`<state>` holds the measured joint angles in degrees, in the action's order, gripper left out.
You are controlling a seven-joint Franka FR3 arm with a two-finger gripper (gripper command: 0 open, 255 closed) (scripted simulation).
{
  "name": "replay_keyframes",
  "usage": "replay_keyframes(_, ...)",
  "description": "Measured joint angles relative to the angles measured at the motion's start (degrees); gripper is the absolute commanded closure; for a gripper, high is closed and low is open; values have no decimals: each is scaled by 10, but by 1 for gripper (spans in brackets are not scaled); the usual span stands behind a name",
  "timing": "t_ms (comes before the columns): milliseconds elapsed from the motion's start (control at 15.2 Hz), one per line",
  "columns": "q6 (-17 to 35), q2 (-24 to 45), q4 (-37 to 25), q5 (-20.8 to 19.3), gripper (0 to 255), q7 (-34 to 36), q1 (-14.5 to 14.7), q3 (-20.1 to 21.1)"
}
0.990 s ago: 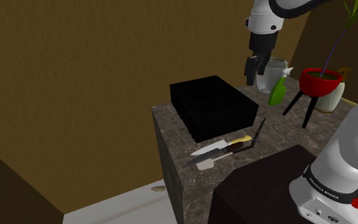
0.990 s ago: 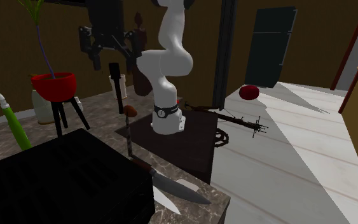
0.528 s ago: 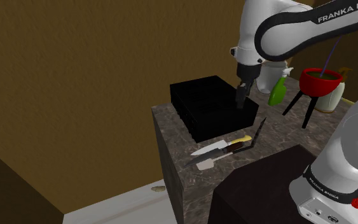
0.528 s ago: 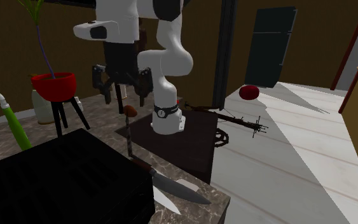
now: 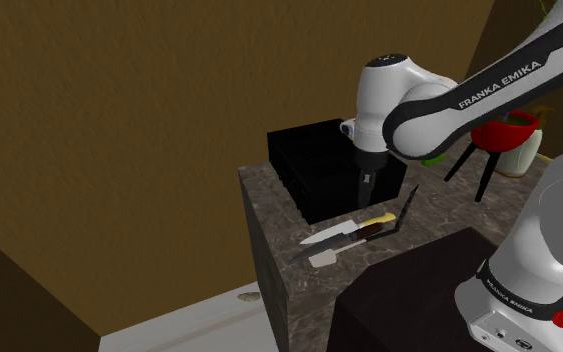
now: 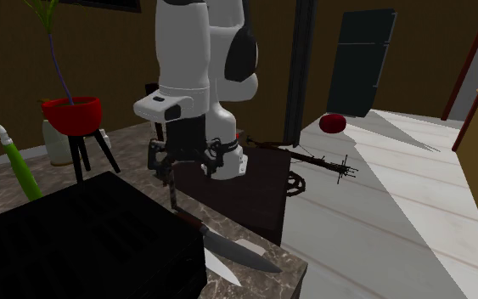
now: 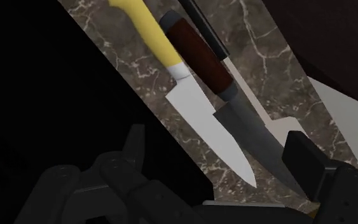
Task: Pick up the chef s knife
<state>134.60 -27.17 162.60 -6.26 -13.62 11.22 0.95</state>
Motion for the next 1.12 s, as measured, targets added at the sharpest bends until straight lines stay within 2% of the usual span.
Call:
replay_keyframes(462, 190, 154, 28, -34, 0, -23, 21, 20)
replay_keyframes(792, 260, 223, 28, -72, 0, 0, 12, 30)
replay_keyframes(1056, 305, 275, 23, -124, 0, 42, 1, 30)
replay_keyframes(1122, 308, 279, 22, -128, 255, 45, 0, 29)
